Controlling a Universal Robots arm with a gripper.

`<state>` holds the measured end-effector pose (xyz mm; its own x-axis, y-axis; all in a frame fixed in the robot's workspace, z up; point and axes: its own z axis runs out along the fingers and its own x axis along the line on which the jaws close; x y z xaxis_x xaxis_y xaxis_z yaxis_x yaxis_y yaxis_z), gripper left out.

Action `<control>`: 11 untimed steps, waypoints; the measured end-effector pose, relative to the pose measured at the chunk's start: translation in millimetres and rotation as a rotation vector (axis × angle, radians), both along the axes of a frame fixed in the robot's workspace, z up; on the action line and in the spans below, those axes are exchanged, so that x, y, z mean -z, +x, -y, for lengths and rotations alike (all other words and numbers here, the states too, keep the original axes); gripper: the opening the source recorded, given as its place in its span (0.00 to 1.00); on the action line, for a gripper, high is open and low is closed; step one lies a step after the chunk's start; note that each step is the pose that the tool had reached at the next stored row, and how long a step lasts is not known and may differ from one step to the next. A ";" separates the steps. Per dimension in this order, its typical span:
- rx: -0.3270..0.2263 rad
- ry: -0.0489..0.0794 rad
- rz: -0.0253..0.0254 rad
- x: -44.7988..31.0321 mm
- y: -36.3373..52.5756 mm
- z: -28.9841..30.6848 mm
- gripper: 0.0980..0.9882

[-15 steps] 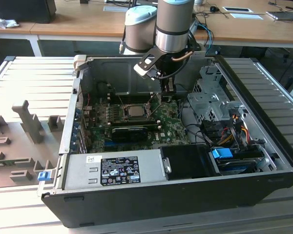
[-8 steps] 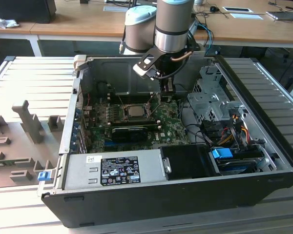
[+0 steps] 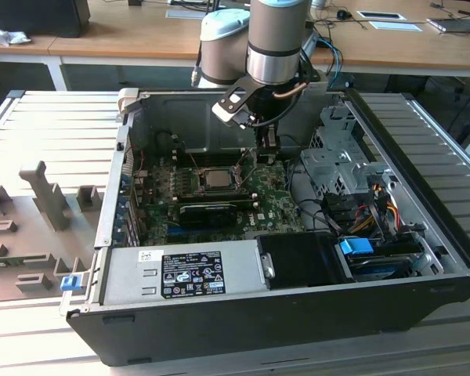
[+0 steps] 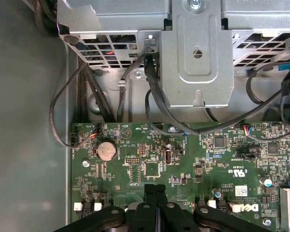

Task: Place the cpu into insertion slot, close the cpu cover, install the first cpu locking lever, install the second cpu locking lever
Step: 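Close the cpu cover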

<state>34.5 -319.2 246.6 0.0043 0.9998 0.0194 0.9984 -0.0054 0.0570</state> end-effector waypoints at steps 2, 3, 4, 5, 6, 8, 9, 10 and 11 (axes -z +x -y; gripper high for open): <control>0.000 0.000 0.0000 0.0 -0.2 0.0 0.01; 0.000 0.000 0.0000 0.0 -0.4 0.0 0.01; 0.000 0.000 0.0000 0.0 -0.6 0.0 0.01; 0.000 0.000 0.0000 0.0 -0.8 0.0 0.01; 0.000 0.000 -0.0001 0.0 -1.0 0.0 0.01; 0.000 0.000 0.0000 0.0 -1.3 0.0 0.01; 0.000 0.000 0.0000 0.0 -1.5 0.0 0.01; 0.000 0.000 0.0000 0.0 -1.7 0.0 0.01; 0.000 0.000 0.0000 0.0 -1.9 0.0 0.01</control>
<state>32.6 -319.3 246.6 0.0043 0.9998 0.0194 0.9984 -0.0054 0.0570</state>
